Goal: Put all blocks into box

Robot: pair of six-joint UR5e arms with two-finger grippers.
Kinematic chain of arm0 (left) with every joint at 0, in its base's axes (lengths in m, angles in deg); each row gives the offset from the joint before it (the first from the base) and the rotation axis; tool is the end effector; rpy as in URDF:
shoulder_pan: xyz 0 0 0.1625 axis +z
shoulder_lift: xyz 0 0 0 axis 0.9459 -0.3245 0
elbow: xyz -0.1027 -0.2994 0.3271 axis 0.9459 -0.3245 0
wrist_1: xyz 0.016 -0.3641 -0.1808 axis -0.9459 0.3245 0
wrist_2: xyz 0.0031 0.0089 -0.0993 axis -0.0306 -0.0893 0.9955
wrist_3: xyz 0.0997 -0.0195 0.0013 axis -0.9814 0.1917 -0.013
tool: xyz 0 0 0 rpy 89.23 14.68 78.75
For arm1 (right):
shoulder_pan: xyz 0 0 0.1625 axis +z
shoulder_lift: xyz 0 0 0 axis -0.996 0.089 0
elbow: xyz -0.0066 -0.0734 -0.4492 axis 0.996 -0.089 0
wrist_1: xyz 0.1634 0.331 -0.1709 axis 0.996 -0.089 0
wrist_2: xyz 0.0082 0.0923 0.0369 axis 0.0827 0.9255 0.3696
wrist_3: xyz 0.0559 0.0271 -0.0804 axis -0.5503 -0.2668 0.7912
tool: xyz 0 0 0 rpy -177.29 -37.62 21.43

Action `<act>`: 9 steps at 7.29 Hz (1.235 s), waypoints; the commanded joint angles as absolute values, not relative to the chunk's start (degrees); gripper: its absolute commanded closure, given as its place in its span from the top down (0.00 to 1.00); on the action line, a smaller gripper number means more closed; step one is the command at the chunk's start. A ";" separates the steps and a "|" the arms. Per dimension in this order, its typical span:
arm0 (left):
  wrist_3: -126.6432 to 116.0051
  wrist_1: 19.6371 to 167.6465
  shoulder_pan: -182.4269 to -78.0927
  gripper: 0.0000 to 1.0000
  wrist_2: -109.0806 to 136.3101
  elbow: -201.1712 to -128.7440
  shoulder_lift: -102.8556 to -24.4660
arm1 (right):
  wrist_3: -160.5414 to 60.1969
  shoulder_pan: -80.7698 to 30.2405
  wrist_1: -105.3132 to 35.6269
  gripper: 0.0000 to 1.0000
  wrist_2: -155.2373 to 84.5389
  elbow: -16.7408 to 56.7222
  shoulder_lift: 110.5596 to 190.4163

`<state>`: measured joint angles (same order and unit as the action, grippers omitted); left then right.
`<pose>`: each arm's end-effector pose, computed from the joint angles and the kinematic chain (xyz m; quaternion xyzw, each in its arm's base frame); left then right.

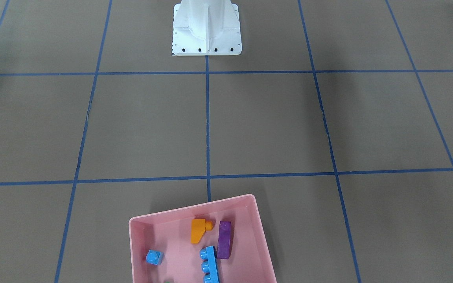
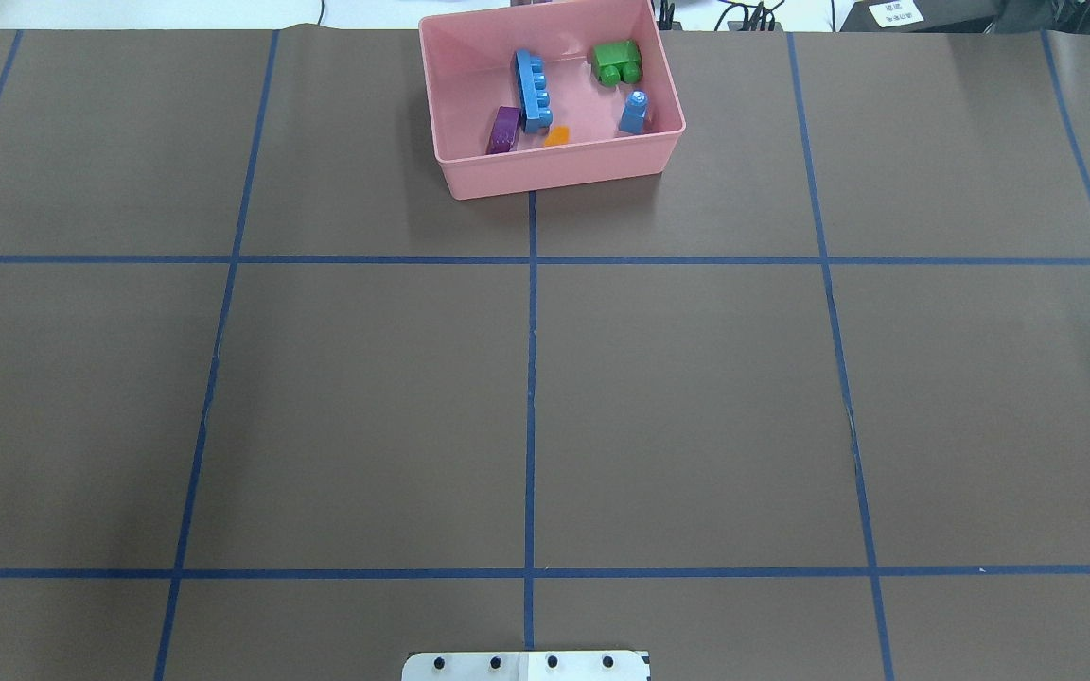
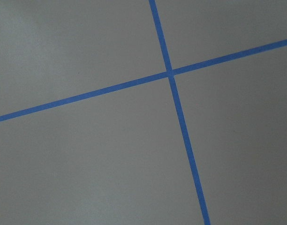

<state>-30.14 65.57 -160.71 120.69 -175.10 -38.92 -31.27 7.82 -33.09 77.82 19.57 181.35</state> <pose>-0.0672 -0.4472 0.6479 0.0623 0.3262 0.0979 0.9381 0.0789 -0.4002 0.7225 0.0721 -0.3888 -0.0208 0.9183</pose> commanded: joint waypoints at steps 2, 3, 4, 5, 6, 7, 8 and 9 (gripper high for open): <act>-26.40 64.11 -160.71 1.00 123.37 -175.76 -39.41 | -31.56 9.67 -47.66 1.00 78.91 29.51 182.72; -25.77 64.11 -160.71 1.00 124.17 -175.85 -39.50 | -31.65 9.59 -52.01 1.00 79.44 32.96 182.81; -25.24 64.11 -160.71 1.00 124.44 -175.59 -39.50 | -31.65 9.59 -52.49 1.00 79.79 33.34 182.55; -25.24 64.11 -160.71 1.00 124.44 -175.68 -39.32 | -31.65 9.50 -52.40 1.00 79.79 33.00 182.63; -25.24 64.11 -160.71 1.00 124.44 -175.50 -39.32 | -31.56 9.50 -52.23 1.00 79.79 32.82 182.72; -25.24 64.11 -160.71 1.00 124.27 -175.24 -39.41 | -31.56 9.50 -52.05 1.00 79.79 32.73 182.72; -25.24 64.20 -160.71 1.00 124.10 -175.06 -39.50 | -31.56 9.50 -52.05 1.00 79.79 32.73 182.72; -25.24 64.11 -160.71 1.00 124.27 -174.98 -39.50 | -31.56 9.59 -52.05 1.00 79.79 32.73 182.72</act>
<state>-25.24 64.15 -160.71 124.22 -175.14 -39.45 -31.57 9.52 -52.07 79.79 32.75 182.71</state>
